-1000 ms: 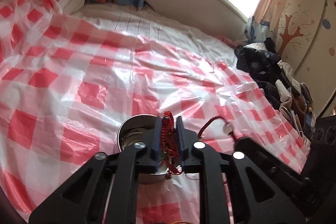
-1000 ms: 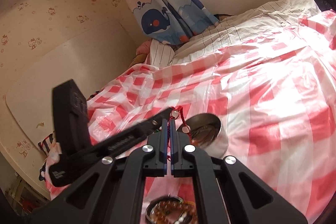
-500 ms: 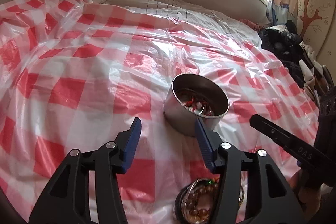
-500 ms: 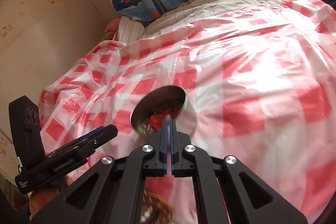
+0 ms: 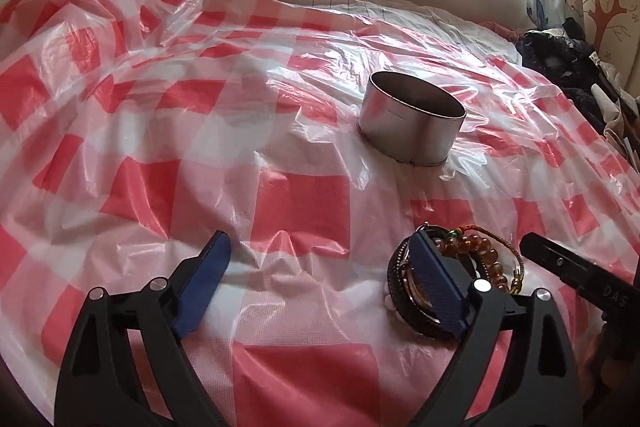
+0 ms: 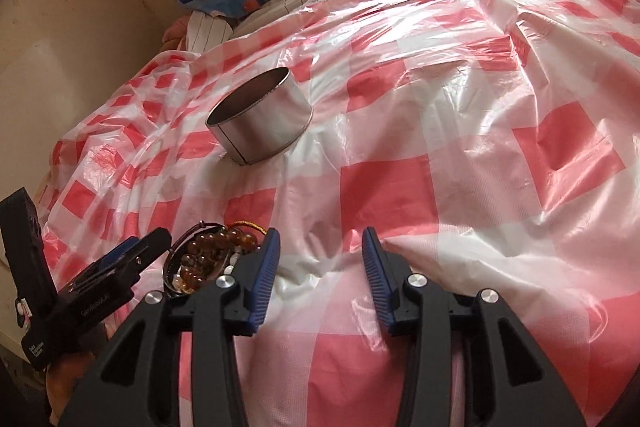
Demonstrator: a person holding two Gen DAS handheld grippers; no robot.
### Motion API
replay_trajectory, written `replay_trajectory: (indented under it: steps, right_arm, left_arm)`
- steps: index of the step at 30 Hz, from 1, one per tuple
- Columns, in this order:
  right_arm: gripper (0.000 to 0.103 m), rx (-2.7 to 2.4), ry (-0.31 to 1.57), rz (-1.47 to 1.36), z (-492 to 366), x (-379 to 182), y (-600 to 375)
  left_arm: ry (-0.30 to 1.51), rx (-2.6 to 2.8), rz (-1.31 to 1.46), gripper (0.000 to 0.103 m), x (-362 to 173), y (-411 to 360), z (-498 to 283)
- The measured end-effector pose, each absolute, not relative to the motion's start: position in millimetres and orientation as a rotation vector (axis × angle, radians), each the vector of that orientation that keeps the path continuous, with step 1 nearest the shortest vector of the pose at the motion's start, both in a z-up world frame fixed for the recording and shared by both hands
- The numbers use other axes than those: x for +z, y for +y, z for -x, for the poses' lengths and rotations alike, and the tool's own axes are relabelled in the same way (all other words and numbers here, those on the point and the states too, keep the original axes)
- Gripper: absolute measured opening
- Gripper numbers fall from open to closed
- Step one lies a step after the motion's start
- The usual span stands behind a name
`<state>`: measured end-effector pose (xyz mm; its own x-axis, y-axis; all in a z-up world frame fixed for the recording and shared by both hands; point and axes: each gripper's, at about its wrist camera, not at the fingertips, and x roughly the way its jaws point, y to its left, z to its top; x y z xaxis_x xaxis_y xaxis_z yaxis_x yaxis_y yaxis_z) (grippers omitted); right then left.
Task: Organize jewelry
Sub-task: 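Move the left tool to the amber bead strand with gold chain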
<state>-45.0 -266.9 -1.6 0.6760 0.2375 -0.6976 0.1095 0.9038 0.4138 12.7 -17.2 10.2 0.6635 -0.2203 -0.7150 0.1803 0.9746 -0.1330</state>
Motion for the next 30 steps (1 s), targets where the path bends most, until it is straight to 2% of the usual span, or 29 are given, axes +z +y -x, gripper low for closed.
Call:
replay_trajectory:
  steps: [24,30]
  right_arm:
    - [0.056,0.054,0.825,-0.354,44,-4,-251]
    - [0.056,0.061,0.820,-0.362,44,-3,-250]
  left_arm:
    - [0.818,-0.228,0.067,0.094,4,-18,-13]
    - [0.815,-0.234,0.096,0.095,3,-14,-14]
